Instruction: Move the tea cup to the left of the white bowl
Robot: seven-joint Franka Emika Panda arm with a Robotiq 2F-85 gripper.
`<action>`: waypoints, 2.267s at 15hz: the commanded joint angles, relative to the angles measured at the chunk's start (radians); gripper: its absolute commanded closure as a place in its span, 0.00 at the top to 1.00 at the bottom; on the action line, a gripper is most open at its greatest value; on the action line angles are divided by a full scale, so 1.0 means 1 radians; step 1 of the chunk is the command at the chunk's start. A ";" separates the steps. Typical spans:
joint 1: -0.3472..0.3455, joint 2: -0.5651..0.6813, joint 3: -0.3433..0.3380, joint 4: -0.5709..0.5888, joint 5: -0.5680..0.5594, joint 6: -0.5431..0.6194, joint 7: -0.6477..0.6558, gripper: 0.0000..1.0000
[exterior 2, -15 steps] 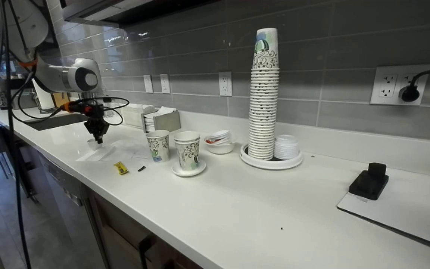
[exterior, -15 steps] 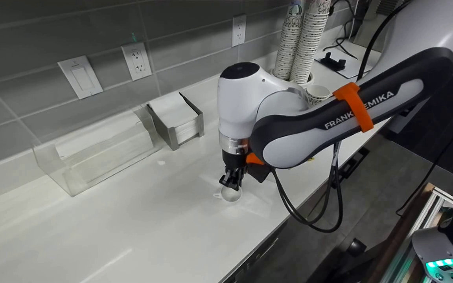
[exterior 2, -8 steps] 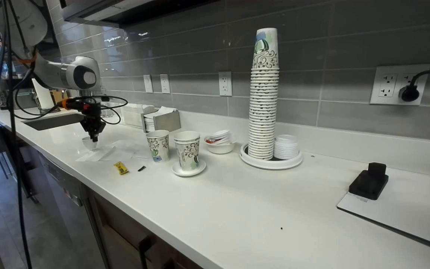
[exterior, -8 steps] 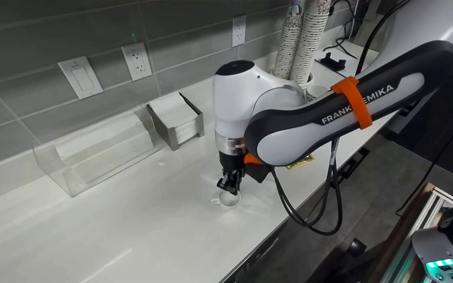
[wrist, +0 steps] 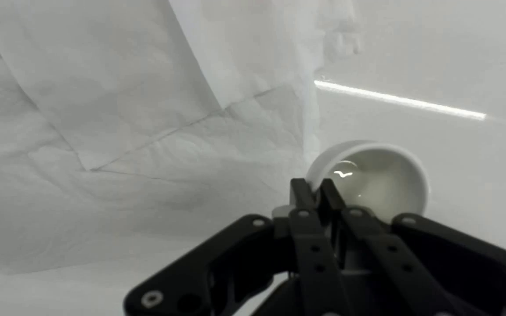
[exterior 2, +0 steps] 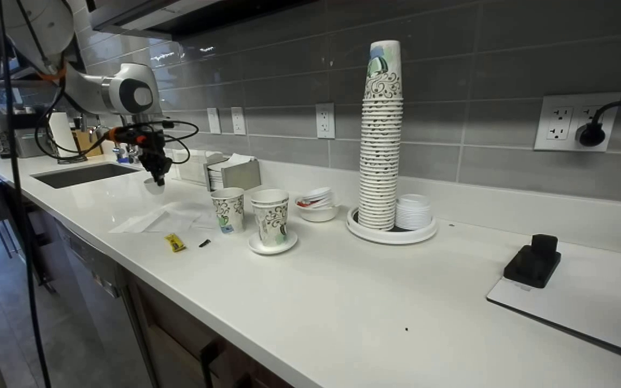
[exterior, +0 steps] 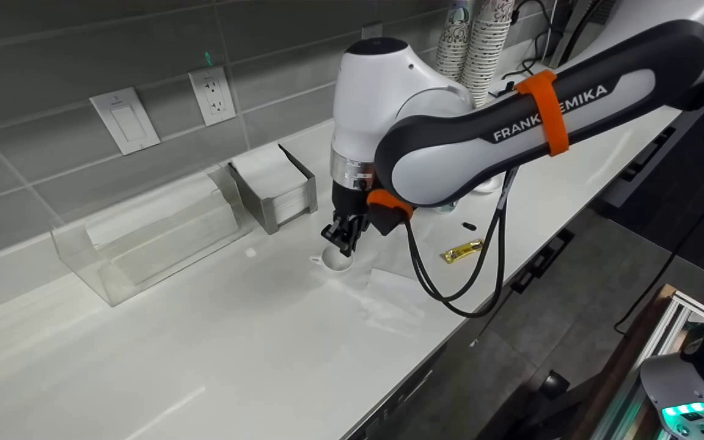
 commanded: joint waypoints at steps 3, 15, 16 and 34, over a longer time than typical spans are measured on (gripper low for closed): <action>0.009 0.019 -0.024 0.020 -0.034 0.048 0.052 0.02; 0.002 0.040 -0.275 0.178 -0.349 0.030 0.462 0.02; -0.028 0.013 -0.244 0.128 -0.322 0.075 0.396 0.09; -0.242 0.284 -0.246 0.476 -0.075 -0.163 0.406 0.02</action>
